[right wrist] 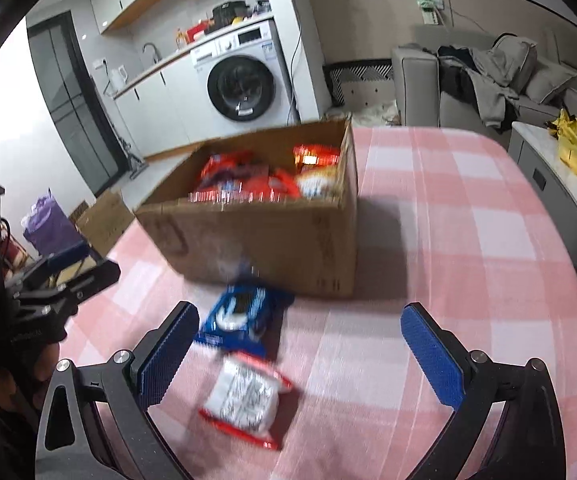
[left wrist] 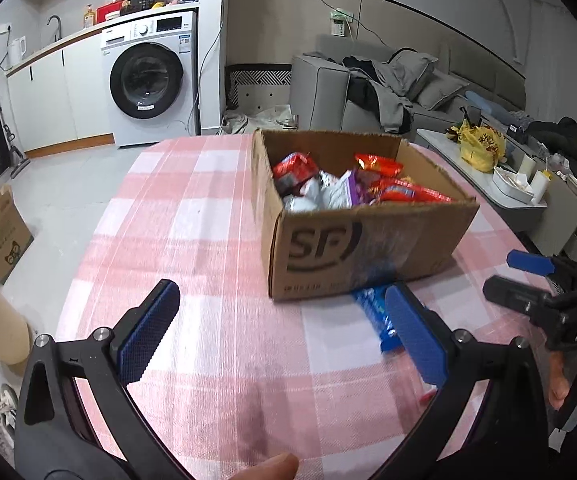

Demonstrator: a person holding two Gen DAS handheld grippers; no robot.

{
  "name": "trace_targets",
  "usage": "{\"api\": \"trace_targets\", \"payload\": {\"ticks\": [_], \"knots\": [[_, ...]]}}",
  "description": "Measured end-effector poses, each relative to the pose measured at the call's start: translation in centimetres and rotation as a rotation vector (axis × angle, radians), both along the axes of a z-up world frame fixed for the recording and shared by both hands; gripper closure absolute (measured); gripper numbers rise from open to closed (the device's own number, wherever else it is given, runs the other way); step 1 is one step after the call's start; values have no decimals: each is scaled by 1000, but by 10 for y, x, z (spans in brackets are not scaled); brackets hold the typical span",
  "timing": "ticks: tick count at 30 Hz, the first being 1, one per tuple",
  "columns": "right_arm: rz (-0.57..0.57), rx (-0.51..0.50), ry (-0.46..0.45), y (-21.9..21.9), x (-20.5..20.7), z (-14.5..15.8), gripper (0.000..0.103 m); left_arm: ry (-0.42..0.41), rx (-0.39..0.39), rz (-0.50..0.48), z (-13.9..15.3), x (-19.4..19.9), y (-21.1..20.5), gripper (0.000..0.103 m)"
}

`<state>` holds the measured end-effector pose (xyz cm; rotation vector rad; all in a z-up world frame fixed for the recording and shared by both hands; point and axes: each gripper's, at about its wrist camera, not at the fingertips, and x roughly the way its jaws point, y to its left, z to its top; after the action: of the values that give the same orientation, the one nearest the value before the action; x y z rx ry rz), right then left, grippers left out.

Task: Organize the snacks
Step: 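Move both tools toward the blue Oreo pack and white bread pack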

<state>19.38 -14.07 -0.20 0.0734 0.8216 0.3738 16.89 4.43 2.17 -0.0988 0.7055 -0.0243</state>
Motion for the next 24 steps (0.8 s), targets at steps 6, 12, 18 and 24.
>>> {"api": "trace_targets", "payload": {"ticks": [6,12,18,24], "knots": [[13,-37,59,10,-13,-23,0,13,8,-6,-21,-8,-2,0],[39,-73,105,20,-19,-45,0,56,-4,-29,-39,-2,-9,0],[56,-68,136,27,-17,-58,0,81,-5,-33,-50,2,-11,0],[71,-92,144,39,-15,-65,0,99,-9,-34,-55,8,-10,0]]}}
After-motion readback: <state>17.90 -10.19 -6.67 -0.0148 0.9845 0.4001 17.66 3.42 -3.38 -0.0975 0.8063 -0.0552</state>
